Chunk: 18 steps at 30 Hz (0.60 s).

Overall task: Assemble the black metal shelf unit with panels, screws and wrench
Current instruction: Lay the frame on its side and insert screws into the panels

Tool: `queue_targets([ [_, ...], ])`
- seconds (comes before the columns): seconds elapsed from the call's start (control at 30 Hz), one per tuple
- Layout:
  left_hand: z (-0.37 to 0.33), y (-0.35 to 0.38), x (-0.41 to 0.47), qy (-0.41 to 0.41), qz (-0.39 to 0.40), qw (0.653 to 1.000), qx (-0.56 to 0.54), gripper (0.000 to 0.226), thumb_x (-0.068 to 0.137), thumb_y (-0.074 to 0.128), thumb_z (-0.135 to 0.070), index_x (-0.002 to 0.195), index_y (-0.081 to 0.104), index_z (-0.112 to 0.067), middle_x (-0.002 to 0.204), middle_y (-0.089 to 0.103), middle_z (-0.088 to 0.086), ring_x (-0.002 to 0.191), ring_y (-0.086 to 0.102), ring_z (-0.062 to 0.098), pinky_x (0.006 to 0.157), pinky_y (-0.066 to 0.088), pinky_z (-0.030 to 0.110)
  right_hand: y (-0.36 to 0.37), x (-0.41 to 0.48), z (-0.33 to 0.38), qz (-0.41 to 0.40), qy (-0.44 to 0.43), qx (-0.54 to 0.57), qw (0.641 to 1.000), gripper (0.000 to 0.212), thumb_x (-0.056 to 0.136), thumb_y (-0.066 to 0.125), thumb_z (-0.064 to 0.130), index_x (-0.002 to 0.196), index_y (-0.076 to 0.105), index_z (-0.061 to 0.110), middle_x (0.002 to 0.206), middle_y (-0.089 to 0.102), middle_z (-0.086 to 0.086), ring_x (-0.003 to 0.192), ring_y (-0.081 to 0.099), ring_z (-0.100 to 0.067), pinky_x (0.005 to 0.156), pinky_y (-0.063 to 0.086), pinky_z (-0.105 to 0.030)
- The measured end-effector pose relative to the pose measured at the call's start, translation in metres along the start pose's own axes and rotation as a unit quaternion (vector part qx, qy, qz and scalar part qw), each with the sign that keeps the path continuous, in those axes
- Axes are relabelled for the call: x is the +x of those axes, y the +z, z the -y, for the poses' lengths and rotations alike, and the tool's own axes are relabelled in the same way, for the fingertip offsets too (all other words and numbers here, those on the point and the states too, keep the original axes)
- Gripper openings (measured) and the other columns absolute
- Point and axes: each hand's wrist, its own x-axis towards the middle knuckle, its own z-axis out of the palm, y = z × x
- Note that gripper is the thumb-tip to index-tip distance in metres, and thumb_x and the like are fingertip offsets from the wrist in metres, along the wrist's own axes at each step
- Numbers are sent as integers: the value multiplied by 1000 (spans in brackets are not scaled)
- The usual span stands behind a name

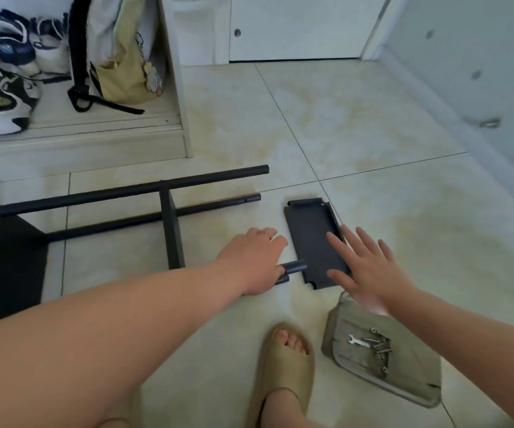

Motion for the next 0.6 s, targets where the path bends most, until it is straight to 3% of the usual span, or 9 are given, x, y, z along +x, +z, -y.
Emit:
queue_targets([
  [0.17,-65,44,27,99,57,993,11,49,101,47,-36,146,36,-21,157,29,4,139,34,28,107,40,45,48,-34,-55,38,-5,21,999,63,106,33,50,161,6,35,166,19,8,151,21,-16,118,20,-33],
  [0.3,-97,83,41,140,102,984,34,40,99,48,-27,137,44,-18,153,32,7,137,36,30,104,41,47,83,-43,-78,108,9,53,993,48,107,37,41,154,31,34,151,45,10,133,49,-20,101,43,-33],
  [0.4,-107,113,45,168,132,975,54,34,95,48,-20,130,47,-20,151,32,10,130,39,31,95,43,44,115,-37,-90,153,19,71,986,41,106,40,39,146,44,28,145,52,6,127,54,-21,95,47,-34],
  [0.5,-113,134,46,183,138,971,63,34,97,47,-21,131,48,-22,163,11,13,135,33,35,99,42,46,148,-26,-100,186,31,61,980,40,104,43,36,142,48,25,138,56,0,123,56,-25,93,50,-37],
  [0.6,-114,144,47,191,106,974,60,31,98,50,-31,128,50,-24,165,3,14,140,24,35,103,37,45,174,-16,-109,203,34,38,978,37,101,50,34,137,50,24,129,60,-2,114,60,-29,87,53,-41],
])
